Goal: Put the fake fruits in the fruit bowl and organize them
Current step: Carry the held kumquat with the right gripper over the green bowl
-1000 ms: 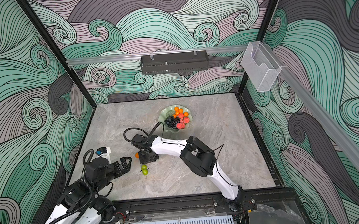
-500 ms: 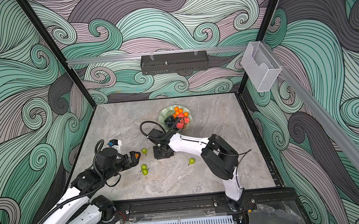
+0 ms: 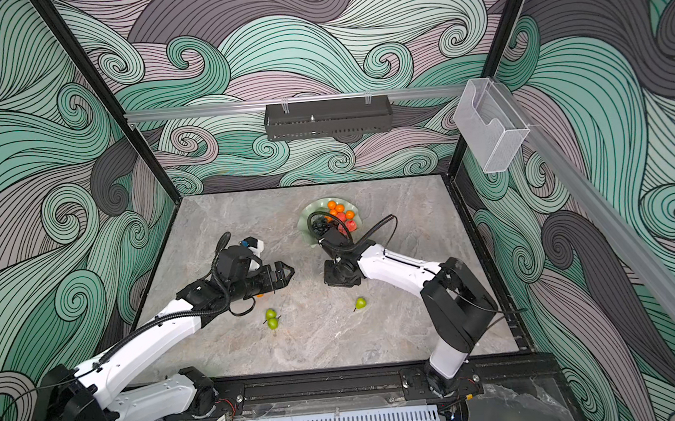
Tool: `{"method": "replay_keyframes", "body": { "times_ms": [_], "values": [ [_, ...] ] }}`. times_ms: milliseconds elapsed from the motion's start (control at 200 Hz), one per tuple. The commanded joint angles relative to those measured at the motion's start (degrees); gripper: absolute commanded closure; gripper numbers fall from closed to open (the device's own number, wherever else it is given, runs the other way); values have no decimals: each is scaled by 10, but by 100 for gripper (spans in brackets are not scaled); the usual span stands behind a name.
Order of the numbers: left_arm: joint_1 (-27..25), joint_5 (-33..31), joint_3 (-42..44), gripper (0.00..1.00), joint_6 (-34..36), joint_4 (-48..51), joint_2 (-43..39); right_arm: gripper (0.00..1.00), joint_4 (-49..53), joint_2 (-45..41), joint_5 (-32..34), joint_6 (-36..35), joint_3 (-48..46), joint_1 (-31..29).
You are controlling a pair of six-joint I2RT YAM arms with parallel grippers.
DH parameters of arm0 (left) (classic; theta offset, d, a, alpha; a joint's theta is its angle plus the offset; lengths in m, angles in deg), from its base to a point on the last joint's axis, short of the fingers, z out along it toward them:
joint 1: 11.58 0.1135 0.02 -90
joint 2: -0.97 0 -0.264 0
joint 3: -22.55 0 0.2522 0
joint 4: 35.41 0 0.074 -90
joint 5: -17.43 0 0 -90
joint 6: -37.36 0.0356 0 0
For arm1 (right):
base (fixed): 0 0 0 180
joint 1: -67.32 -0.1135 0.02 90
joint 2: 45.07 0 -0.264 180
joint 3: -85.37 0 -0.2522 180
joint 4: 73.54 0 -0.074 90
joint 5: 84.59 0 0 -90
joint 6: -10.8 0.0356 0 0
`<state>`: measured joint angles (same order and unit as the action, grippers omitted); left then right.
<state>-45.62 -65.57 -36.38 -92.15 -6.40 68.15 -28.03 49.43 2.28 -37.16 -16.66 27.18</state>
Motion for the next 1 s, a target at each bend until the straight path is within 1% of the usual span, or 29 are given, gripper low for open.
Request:
{"method": "replay_keyframes", "body": {
  "times_ms": [0,240,460,485,580,805,996],
  "values": [
    [-9,25,-45,1,2,-54,28,72,-4,-23,-6,-14,0,22],
    [-12,37,-109,1,16,-85,91,72,15,-34,-14,-49,43,79],
    [-10,32,-172,1,30,-97,139,72,32,-2,-16,-94,114,108],
    [-9,31,-178,1,30,-99,160,72,33,6,-14,-98,122,110],
    [-6,23,-201,2,29,-108,184,72,37,33,-13,-112,160,115],
    [9,16,-236,1,34,-142,225,72,45,111,-5,-145,263,125],
    [33,25,-259,1,31,-158,255,72,52,183,-3,-151,348,136]
  ]
}}
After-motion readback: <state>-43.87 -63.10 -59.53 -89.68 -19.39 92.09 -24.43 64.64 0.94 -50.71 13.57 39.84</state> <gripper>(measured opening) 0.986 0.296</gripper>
